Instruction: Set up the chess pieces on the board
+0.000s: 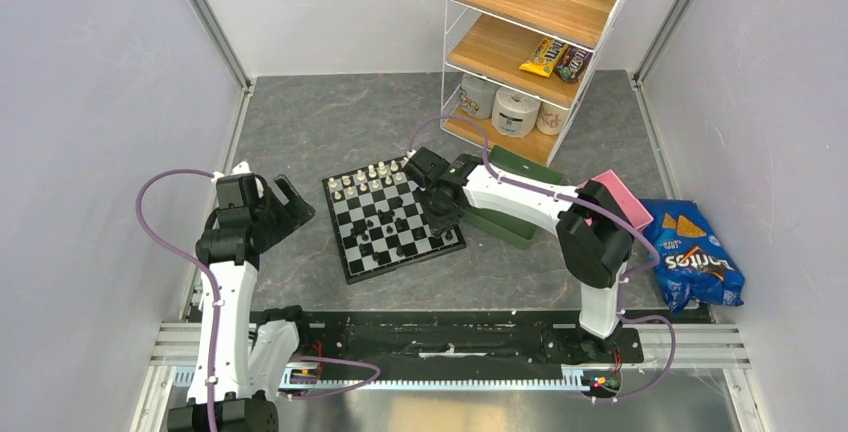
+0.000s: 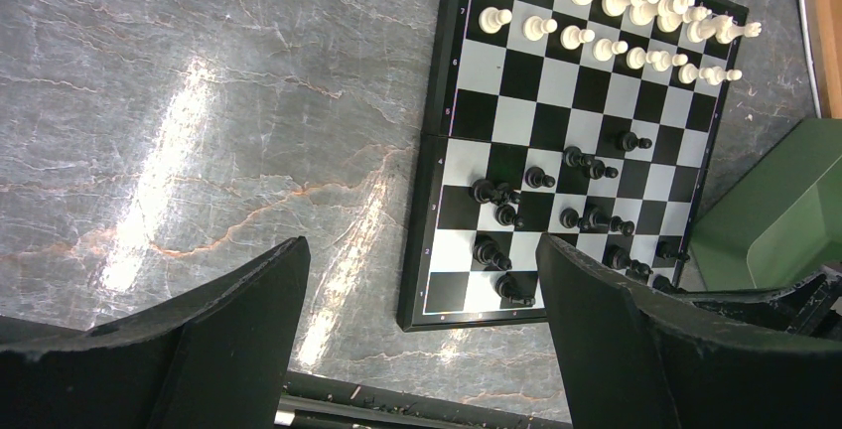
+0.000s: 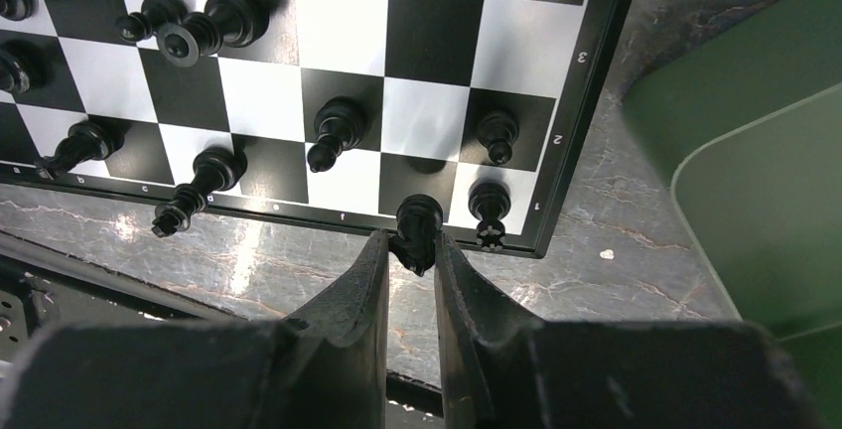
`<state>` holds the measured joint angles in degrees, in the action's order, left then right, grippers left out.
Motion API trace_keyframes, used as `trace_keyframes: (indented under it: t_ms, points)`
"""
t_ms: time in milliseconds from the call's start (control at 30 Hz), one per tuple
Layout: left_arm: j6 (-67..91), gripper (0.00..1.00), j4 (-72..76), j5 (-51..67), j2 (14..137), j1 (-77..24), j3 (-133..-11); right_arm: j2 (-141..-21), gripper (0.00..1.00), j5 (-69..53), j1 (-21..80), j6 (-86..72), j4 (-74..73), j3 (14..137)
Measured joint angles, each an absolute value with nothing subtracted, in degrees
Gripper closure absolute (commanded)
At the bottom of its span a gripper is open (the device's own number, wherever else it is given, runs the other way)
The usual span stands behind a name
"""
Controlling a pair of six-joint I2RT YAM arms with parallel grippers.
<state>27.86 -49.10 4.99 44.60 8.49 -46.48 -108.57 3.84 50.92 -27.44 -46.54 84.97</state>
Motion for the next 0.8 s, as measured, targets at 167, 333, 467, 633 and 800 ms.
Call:
trace_keyframes:
  t_ms: [167,333,467,633,800]
  points:
    - [27.86,0.09,-49.1,4.99,44.58,8.49,-46.48,-108.57,0.77,2.68,51.18,-27.42,-45.71,84.23]
    - [27.88,0.09,-49.1,4.99,44.47,8.49,-46.46,-108.57,0.76,2.17,51.37,-27.42,-44.97,83.79]
    - [27.88,0.09,-49.1,4.99,44.47,8.49,-46.46,-108.57,0.76,2.15,51.55,-27.44,-44.6,83.22]
    - [27.9,0.09,-49.1,4.99,44.47,8.49,-46.41,-108.6,0.75,2.22,51.66,-27.44,-44.51,82.7]
    - [27.92,0.09,-49.1,4.99,44.47,8.49,-46.37,-108.6,0.75,2.44,51.66,-27.49,-43.35,81.76]
